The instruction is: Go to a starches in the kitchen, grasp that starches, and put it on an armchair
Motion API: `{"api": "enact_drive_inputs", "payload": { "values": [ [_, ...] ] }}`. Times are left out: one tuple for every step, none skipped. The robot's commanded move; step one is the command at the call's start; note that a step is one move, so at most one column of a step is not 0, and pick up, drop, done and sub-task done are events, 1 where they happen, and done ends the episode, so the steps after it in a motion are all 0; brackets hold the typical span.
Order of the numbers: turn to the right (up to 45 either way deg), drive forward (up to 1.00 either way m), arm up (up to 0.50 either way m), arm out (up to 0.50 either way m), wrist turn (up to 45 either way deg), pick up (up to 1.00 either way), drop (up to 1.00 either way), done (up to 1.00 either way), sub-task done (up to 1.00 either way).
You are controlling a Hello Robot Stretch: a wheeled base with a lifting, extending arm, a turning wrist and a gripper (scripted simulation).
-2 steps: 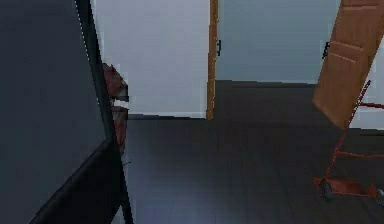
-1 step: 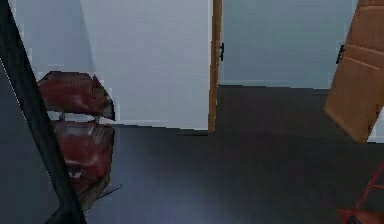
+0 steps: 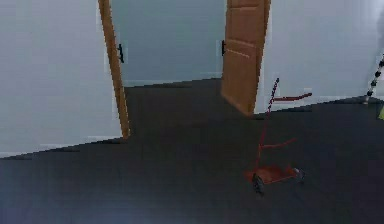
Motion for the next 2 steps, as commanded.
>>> {"api": "enact_drive_inputs", "payload": {
  "values": [
    [0.0, 1.00, 0.00, 0.00, 0.0, 0.00, 0.00, 0.00, 0.00],
    [3.0, 0.00, 0.00, 0.00, 0.0, 0.00, 0.00, 0.00, 0.00]
  ]
}}
